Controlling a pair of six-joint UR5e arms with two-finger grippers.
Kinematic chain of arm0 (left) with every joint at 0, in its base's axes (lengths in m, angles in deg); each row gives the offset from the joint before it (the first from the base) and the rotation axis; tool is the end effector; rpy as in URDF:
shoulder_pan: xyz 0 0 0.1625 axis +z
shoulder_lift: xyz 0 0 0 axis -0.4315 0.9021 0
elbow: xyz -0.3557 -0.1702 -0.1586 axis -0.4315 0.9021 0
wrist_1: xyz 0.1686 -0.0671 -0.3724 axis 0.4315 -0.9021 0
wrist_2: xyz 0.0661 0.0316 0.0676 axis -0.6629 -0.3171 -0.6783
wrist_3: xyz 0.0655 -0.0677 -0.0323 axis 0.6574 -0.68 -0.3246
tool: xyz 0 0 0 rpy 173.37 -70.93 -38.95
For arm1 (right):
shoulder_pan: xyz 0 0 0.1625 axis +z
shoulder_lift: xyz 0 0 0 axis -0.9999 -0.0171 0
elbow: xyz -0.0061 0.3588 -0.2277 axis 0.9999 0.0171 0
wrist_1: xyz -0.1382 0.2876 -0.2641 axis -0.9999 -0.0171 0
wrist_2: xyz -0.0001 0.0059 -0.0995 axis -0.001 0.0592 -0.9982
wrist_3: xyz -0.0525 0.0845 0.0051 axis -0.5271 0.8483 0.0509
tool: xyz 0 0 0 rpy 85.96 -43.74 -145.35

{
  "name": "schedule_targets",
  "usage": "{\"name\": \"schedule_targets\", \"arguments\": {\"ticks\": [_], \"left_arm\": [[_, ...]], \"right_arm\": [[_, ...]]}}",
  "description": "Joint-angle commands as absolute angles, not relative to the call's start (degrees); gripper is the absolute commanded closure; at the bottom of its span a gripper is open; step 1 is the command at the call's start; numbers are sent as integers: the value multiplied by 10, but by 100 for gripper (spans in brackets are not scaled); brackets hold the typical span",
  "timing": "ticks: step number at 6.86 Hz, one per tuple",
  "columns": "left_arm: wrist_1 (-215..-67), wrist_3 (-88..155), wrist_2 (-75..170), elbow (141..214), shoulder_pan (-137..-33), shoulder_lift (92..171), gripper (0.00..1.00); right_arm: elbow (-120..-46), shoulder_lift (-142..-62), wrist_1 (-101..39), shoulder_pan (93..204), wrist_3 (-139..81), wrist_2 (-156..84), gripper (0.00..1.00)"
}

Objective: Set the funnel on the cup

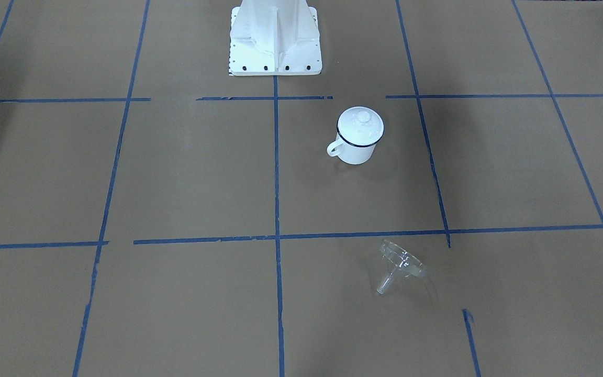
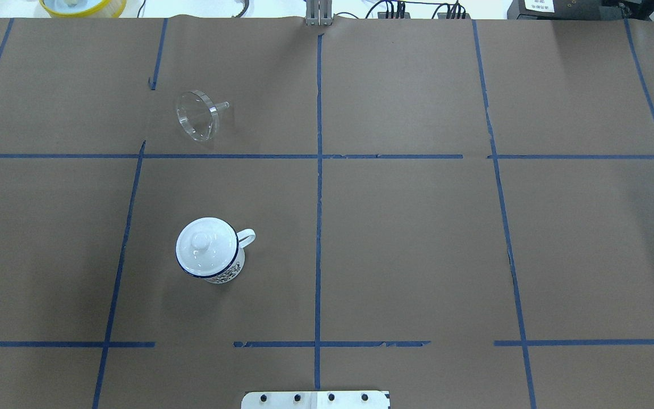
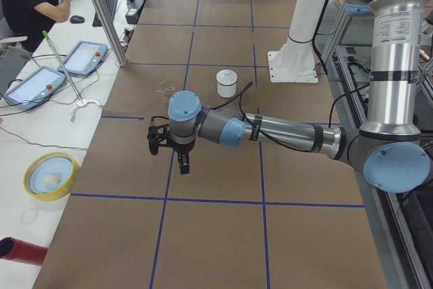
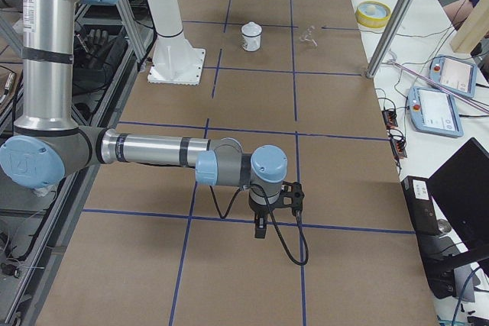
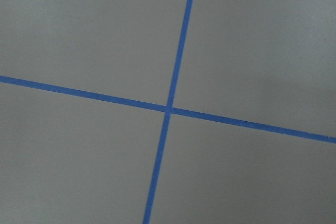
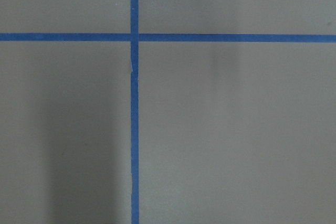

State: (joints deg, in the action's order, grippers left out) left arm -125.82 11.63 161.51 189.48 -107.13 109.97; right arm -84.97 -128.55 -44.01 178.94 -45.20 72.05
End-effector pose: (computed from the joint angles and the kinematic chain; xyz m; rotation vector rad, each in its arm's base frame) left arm 0.0099 -0.4933 0.5378 0.0470 0.8661 -0.3029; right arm 0.0670 -0.4450 0.6702 -0.0192 -0.7193 0.0107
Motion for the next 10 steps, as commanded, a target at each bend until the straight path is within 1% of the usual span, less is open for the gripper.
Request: {"name": "schedule_targets", "arguments": {"ticks": [1,2,4,5,6,8,10], "left_arm": [[-1263,-91,1596,1965,-971,1122,0],[-1259,-174,1580,1992,-921,1140,0],[-1235,-349,1547,2011,-816,1209,0],[-1139,-400,1491,2007,-759,1289,0],[-1079,-410,1482,2006,-733,1348,0],[-1079,-508,1431,2003,-659,1380,0],[-1077,-553,1402,2005,-613,1382,0]], "right_arm": [[-849,-1286,-440,1789,-452,721,0],[-850,-1286,-440,1789,-452,721,0],[-850,-1286,-440,1789,-452,721,0],[-850,-1286,-440,1789,-452,721,0],[-850,-1286,-440,1789,-452,721,0],[-850,-1286,-440,1789,-452,721,0],[-850,-1286,-440,1789,-452,721,0]]}}
